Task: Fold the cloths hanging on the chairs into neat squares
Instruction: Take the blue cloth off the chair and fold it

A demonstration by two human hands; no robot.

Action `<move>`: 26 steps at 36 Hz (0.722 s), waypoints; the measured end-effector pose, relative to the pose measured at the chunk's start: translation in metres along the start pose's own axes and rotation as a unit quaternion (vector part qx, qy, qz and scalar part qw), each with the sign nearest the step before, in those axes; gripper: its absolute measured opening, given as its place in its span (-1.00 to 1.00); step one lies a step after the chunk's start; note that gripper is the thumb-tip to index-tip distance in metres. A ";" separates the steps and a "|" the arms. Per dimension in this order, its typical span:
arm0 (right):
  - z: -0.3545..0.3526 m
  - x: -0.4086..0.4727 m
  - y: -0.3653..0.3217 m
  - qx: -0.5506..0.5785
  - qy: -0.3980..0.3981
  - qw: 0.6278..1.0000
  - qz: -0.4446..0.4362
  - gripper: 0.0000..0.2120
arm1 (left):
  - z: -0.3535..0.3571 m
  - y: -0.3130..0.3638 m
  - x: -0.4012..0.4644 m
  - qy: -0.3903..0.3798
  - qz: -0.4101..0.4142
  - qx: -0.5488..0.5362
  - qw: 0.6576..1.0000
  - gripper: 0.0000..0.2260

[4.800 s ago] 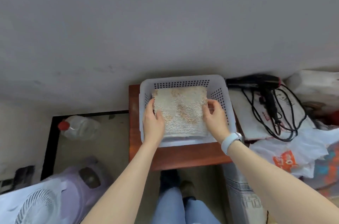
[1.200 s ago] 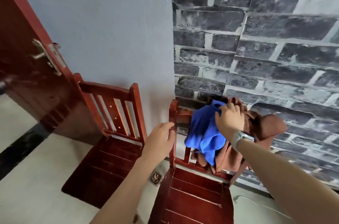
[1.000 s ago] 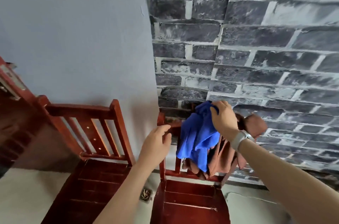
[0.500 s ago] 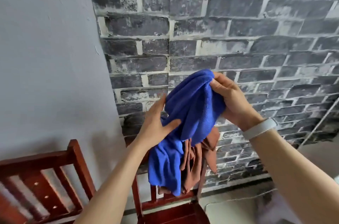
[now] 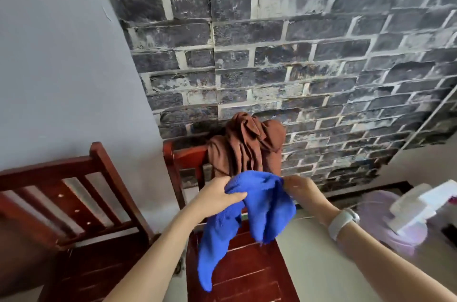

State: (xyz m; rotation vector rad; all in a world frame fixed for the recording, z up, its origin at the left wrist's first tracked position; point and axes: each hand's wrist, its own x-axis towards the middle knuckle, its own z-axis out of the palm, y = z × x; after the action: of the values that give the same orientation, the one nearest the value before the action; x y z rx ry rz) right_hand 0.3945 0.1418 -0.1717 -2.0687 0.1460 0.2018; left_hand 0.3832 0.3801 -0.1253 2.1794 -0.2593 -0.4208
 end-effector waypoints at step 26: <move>0.080 -0.062 0.018 0.127 -0.104 0.986 -0.030 -0.75 | 0.041 -0.006 -0.033 0.188 0.033 0.042 0.981 -0.66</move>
State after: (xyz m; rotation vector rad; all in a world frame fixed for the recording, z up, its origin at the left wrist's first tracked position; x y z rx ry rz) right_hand 0.3237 0.2040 -0.2124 -1.7838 -0.0182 0.3420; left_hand 0.3366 0.3646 -0.1462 2.2746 -0.1410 0.0445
